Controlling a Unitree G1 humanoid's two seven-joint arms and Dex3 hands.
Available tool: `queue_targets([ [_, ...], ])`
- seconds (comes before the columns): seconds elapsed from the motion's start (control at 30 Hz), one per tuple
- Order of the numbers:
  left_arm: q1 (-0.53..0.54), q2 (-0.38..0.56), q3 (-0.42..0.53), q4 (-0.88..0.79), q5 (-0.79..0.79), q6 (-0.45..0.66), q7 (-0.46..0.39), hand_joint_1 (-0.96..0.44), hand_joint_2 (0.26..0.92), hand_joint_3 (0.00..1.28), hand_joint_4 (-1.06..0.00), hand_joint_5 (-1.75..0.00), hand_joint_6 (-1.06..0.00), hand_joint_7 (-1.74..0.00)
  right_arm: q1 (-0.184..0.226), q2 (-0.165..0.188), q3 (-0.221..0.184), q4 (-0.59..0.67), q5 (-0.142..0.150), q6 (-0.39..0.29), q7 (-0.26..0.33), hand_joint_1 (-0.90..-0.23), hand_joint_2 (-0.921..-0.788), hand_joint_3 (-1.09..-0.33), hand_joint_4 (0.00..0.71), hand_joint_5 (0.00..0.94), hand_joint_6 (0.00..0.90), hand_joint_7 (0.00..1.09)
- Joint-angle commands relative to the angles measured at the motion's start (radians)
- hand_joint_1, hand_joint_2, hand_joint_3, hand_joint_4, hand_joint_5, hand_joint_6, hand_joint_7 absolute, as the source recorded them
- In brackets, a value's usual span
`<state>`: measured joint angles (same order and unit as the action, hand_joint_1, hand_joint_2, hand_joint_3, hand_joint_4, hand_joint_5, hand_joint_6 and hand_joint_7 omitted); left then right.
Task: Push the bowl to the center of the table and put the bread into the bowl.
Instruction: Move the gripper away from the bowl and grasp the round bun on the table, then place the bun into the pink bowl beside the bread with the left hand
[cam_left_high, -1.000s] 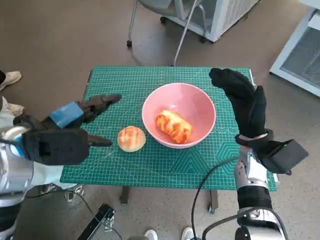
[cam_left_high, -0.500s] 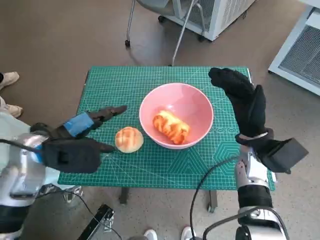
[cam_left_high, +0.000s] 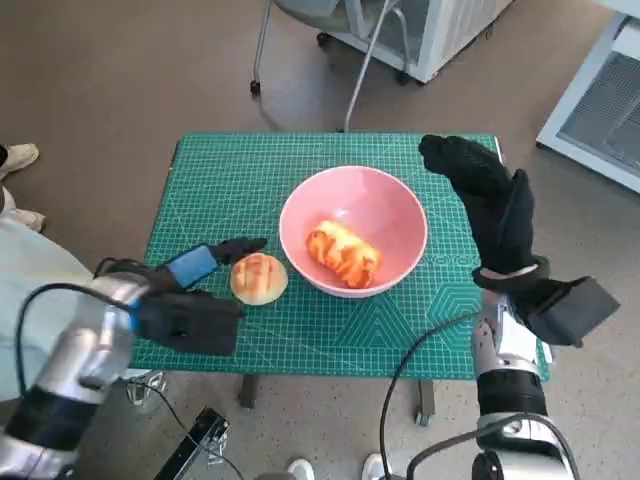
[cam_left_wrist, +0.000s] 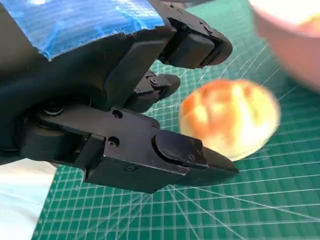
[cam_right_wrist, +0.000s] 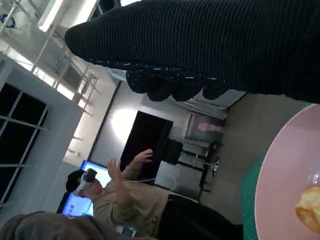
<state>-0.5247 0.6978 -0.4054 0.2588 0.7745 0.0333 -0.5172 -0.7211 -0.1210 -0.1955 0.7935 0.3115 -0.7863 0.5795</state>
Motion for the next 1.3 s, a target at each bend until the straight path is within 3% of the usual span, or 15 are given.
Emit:
queue_targets([
  [0.03,-0.043,-0.044,-0.057,0.072,0.057,-0.012,0.029,-0.16,0.813,0.00,-0.19,-0.02,-0.33,-0.02,0.023,-0.005,-0.001,0.004,0.001,0.015,0.004,-0.593,-0.921,-0.780,0.377,0.034,-0.001,0.83],
  [0.2,-0.076,-0.099,-0.087,0.187,0.060,-0.045,0.072,-0.11,0.825,0.01,-0.26,-0.03,-0.41,-0.04,0.027,-0.005,-0.002,-0.003,0.008,0.022,0.009,-0.594,-0.921,-0.779,0.378,0.035,-0.001,0.83],
  [0.33,-0.097,-0.125,-0.103,0.280,0.055,-0.110,0.148,-0.03,0.868,0.02,-0.42,-0.06,-0.55,-0.09,0.032,-0.004,-0.003,-0.011,0.011,0.025,0.010,-0.595,-0.921,-0.779,0.379,0.036,-0.001,0.83],
  [0.4,-0.107,-0.126,-0.113,0.317,0.059,-0.152,0.190,0.00,0.898,0.03,-0.56,-0.07,-0.66,-0.14,0.033,-0.004,-0.004,-0.013,0.012,0.026,0.010,-0.595,-0.921,-0.778,0.379,0.036,-0.001,0.83],
  [0.43,-0.113,-0.121,-0.117,0.337,0.061,-0.188,0.223,-0.07,0.902,0.05,-0.61,-0.08,-0.65,-0.37,0.035,-0.004,-0.004,-0.016,0.013,0.028,0.010,-0.595,-0.921,-0.778,0.379,0.036,-0.001,0.83],
  [0.47,-0.117,-0.117,-0.121,0.352,0.062,-0.213,0.247,-0.04,0.909,0.08,-0.59,-0.52,-0.64,-0.66,0.036,-0.004,-0.004,-0.018,0.014,0.030,0.010,-0.595,-0.921,-0.778,0.379,0.036,-0.001,0.83],
  [0.5,-0.121,-0.115,-0.123,0.364,0.062,-0.231,0.264,-0.03,0.913,0.10,-0.58,-0.80,-0.63,-0.85,0.037,-0.004,-0.005,-0.020,0.014,0.031,0.010,-0.595,-0.921,-0.778,0.379,0.036,-0.001,0.83],
  [0.6,-0.136,-0.095,-0.118,0.390,0.060,-0.280,0.310,-0.01,0.918,0.10,-0.59,-1.16,-0.64,-1.00,0.041,-0.005,-0.004,-0.027,0.011,0.032,0.006,-0.595,-0.921,-0.779,0.379,0.036,-0.001,0.83],
  [0.67,-0.150,-0.071,-0.100,0.396,0.050,-0.301,0.331,0.00,0.912,0.09,-0.62,-1.24,-0.67,-0.99,0.045,-0.005,-0.003,-0.031,0.008,0.032,0.002,-0.595,-0.921,-0.778,0.379,0.036,-0.001,0.83],
  [0.8,-0.175,-0.033,-0.065,0.386,0.040,-0.304,0.351,0.00,0.906,0.08,-0.62,-1.32,-0.74,-0.95,0.051,-0.004,-0.003,-0.037,0.007,0.035,-0.001,-0.594,-0.921,-0.778,0.380,0.036,0.000,0.83],
  [0.97,-0.192,0.025,0.009,0.318,0.057,-0.226,0.398,0.00,0.904,0.08,-0.58,-1.34,-0.79,-0.93,0.054,-0.002,-0.002,-0.043,0.005,0.037,-0.005,-0.595,-0.921,-0.779,0.380,0.036,0.000,0.83],
  [1.17,-0.208,0.065,0.115,0.248,0.050,-0.136,0.479,0.00,0.901,0.06,-0.61,-1.28,-0.80,-0.96,0.051,-0.001,-0.001,-0.037,-0.001,0.033,-0.011,-0.591,-0.921,-0.779,0.380,0.036,0.000,0.83],
  [1.3,-0.223,0.075,0.169,0.168,0.053,-0.067,0.490,0.00,0.899,0.06,-0.62,-1.26,-0.80,-0.97,0.048,0.000,-0.002,-0.033,-0.002,0.033,-0.011,-0.591,-0.921,-0.779,0.380,0.037,0.000,0.83],
])
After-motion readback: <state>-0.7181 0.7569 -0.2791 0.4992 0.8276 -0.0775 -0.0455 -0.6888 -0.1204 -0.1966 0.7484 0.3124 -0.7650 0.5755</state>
